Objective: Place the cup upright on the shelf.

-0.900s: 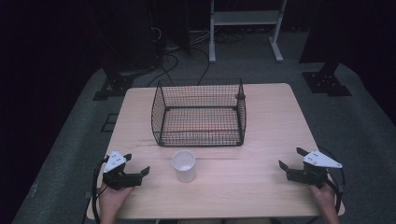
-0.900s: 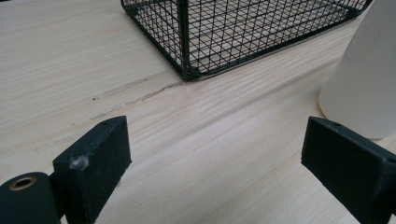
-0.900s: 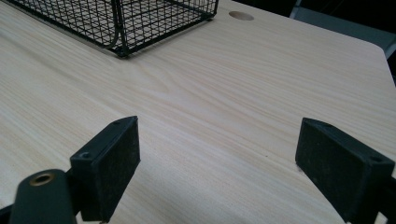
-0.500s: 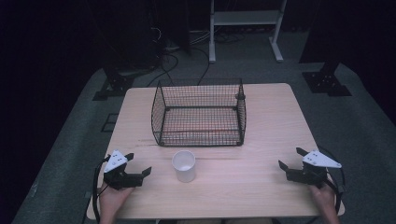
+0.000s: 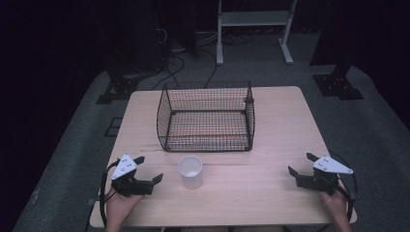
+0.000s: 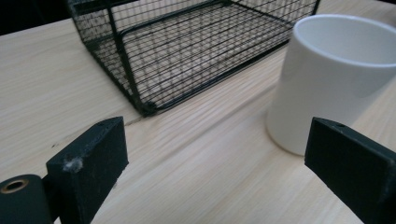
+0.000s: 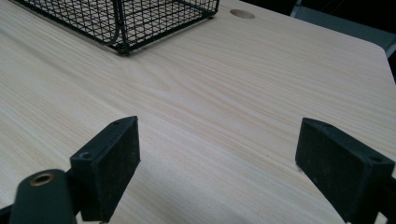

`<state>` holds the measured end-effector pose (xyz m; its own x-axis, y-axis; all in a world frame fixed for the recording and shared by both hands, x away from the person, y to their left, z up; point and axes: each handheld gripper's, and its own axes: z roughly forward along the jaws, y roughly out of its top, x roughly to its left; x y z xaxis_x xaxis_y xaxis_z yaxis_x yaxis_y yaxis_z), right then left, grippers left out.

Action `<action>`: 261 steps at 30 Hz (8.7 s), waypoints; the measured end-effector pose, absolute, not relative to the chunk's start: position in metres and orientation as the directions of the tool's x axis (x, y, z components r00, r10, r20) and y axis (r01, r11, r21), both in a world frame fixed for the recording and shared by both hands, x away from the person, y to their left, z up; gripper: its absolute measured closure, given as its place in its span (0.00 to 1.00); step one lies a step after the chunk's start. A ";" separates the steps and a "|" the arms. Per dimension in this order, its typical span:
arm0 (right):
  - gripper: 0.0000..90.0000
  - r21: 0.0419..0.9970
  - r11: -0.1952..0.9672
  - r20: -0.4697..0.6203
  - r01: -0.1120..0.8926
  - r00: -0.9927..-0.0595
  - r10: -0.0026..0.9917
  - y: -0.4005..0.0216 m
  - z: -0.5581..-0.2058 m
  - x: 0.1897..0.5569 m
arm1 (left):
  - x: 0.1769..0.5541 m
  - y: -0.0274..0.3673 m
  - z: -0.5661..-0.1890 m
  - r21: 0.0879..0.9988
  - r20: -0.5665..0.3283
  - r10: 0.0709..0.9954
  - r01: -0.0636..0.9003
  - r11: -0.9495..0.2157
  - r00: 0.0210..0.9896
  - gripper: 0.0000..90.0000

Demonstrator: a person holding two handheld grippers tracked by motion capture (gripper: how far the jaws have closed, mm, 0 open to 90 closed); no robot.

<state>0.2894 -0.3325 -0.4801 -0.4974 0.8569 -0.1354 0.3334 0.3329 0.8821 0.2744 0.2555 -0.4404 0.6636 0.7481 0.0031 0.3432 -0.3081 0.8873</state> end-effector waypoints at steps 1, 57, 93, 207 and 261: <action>0.15 0.882 0.333 -0.136 0.333 -0.498 0.857 -0.333 -0.480 0.290 | 0.274 0.255 -0.440 0.889 0.003 0.746 0.340 -0.307 0.666 0.06; 0.15 0.875 0.351 -0.156 0.335 -0.491 0.857 -0.330 -0.480 0.290 | 0.280 0.176 -0.422 0.804 0.033 0.576 0.321 -0.500 0.816 0.03; 0.15 0.872 0.365 -0.168 0.327 -0.499 0.850 -0.329 -0.481 0.289 | 0.309 0.142 -0.431 0.698 -0.003 0.514 0.370 -0.613 0.858 0.23; 0.15 0.878 0.343 -0.148 0.334 -0.492 0.858 -0.331 -0.480 0.290 | 0.419 0.114 -0.285 0.663 0.064 0.388 0.252 -0.705 0.919 0.23; 0.15 0.882 0.331 -0.134 0.334 -0.496 0.858 -0.332 -0.480 0.290 | 0.499 0.074 -0.340 0.632 0.029 0.451 0.333 -0.700 0.892 0.23</action>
